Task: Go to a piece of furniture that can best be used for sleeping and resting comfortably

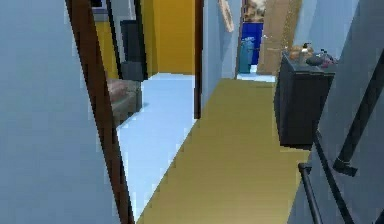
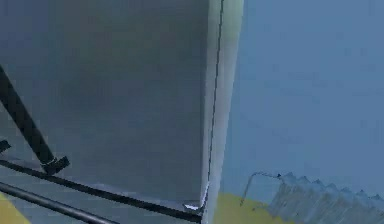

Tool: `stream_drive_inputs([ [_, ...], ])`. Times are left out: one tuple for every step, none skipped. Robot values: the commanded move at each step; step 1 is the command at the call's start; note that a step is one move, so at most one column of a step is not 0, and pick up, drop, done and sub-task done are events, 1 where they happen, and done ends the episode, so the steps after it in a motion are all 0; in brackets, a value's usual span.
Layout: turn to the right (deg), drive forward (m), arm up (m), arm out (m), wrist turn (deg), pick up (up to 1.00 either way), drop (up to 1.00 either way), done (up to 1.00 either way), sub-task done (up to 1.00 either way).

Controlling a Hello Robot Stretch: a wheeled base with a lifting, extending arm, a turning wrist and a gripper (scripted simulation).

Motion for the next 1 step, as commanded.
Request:
stream_drive_inputs([
  [0.0, 0.95, 0.00, 0.00, 0.0, 0.00, 0.00, 0.00, 0.00],
])
